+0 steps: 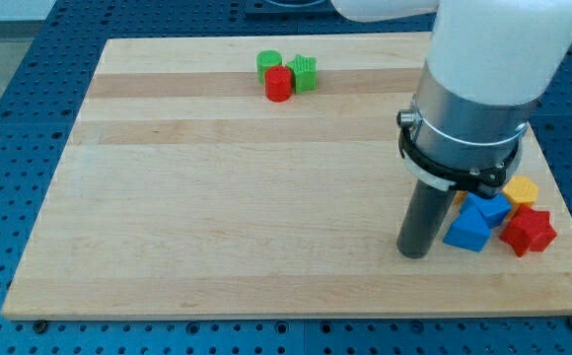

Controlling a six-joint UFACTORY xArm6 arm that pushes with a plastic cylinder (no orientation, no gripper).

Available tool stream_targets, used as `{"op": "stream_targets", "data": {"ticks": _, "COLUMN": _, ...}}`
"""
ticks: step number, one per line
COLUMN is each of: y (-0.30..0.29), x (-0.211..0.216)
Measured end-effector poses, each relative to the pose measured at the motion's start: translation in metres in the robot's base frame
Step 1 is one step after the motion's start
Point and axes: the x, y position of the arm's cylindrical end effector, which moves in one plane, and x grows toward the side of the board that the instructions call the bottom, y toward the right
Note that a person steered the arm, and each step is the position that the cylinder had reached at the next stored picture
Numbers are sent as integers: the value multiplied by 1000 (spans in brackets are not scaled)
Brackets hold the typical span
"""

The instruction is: Move the yellow heart into the blue cube

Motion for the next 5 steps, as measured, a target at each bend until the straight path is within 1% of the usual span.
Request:
{"op": "stream_targets", "data": {"ticks": 1, "y": 32, "x": 0}}
{"op": "stream_targets", "data": {"ticks": 3, "y": 40, "x": 2}}
{"op": "stream_targets", "data": {"ticks": 4, "y": 23, "x": 7}}
{"op": "stream_targets", "data": {"ticks": 5, "y": -14, "x": 2}}
